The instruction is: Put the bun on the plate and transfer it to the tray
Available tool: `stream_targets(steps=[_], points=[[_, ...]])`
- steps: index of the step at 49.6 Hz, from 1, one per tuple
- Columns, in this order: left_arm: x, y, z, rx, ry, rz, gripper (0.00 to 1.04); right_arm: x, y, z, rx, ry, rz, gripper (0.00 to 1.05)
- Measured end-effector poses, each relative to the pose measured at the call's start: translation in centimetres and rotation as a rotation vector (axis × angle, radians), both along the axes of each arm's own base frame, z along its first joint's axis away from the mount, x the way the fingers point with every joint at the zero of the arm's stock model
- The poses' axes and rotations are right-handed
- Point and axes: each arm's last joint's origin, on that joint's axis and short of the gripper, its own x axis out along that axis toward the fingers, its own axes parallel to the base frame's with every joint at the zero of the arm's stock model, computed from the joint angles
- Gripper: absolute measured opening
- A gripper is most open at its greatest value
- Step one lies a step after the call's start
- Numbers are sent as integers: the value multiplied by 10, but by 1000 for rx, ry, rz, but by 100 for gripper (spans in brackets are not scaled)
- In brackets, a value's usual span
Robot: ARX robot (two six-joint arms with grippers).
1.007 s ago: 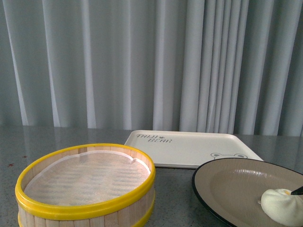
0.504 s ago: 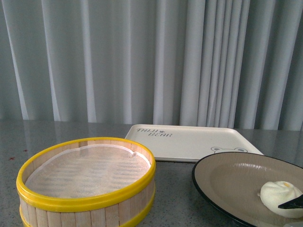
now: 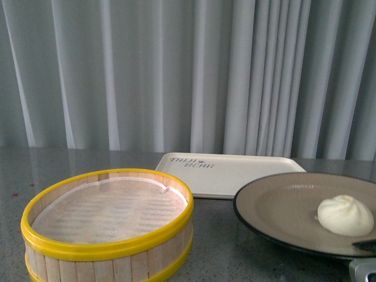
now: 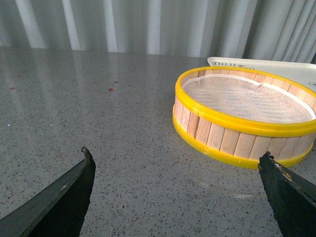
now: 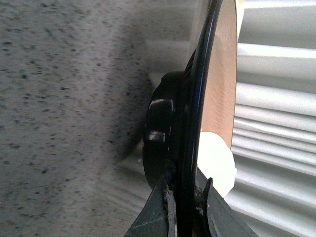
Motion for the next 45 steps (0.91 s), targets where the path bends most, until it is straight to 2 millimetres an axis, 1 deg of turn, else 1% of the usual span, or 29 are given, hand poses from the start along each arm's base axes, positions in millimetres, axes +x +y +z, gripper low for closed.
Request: stream_targets(steps=[4, 10, 15, 23, 31, 40, 44, 45], points=[[0, 0, 0, 0, 0, 0, 98, 0, 1, 7, 5, -47, -6, 2], [0, 0, 0, 0, 0, 0, 98, 4, 1, 27, 37, -109, -11, 2], [0, 0, 0, 0, 0, 0, 98, 14, -4, 51, 87, -134, -5, 2], [0, 0, 0, 0, 0, 0, 98, 35, -17, 71, 106, -117, 32, 2], [0, 0, 0, 0, 0, 0, 98, 61, -26, 72, 95, -86, 36, 2], [0, 0, 0, 0, 0, 0, 98, 94, -33, 64, 85, -43, 57, 2], [0, 0, 0, 0, 0, 0, 98, 110, -36, 61, 76, -36, 64, 2], [0, 0, 0, 0, 0, 0, 98, 118, -37, 59, 68, -34, 66, 2]])
